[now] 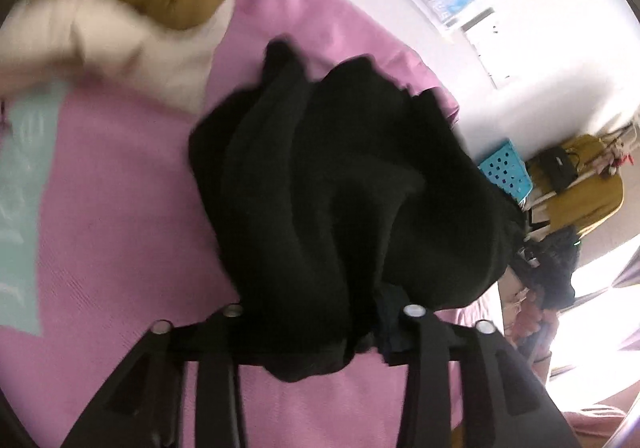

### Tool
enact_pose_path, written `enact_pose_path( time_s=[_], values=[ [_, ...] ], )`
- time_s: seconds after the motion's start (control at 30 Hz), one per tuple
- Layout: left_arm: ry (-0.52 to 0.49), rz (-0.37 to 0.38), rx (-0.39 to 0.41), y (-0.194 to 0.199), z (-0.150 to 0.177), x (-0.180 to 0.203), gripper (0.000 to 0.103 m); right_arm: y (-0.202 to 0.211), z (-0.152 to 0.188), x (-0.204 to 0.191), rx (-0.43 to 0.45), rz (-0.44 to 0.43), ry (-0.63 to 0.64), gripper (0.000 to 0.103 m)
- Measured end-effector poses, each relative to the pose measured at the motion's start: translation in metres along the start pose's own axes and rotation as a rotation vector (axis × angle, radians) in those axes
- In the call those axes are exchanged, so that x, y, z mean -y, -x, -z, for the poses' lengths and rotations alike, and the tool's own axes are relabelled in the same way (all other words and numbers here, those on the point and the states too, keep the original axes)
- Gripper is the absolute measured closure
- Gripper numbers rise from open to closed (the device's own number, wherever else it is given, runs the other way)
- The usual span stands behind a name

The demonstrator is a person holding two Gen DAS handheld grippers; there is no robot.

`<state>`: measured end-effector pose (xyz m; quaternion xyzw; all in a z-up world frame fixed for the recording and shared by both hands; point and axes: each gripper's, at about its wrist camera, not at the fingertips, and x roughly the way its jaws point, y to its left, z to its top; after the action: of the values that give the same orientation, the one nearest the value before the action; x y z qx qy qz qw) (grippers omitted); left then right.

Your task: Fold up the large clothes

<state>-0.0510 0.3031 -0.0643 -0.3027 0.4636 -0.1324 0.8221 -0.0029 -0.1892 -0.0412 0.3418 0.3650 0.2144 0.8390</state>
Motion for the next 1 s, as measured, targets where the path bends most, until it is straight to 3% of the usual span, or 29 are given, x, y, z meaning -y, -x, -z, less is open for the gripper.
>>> enact_pose_path(
  time_s=[0.23, 0.4, 0.83, 1.0],
  values=[
    [-0.077, -0.137, 0.053, 0.002, 0.005, 0.024, 0.056, 0.003, 0.008, 0.000, 0.017, 0.017, 0.012, 0.049],
    [-0.090, -0.167, 0.068, 0.005, 0.007, 0.031, 0.055, 0.007, 0.015, 0.000, 0.011, 0.044, 0.011, 0.033],
    [-0.125, -0.220, 0.083, 0.006, 0.009, 0.039, 0.049, 0.015, 0.039, -0.007, -0.031, 0.002, 0.028, 0.022],
    [-0.127, -0.243, 0.102, 0.015, 0.012, 0.038, 0.043, 0.011, 0.046, -0.022, -0.059, 0.020, 0.093, 0.025]
  ],
)
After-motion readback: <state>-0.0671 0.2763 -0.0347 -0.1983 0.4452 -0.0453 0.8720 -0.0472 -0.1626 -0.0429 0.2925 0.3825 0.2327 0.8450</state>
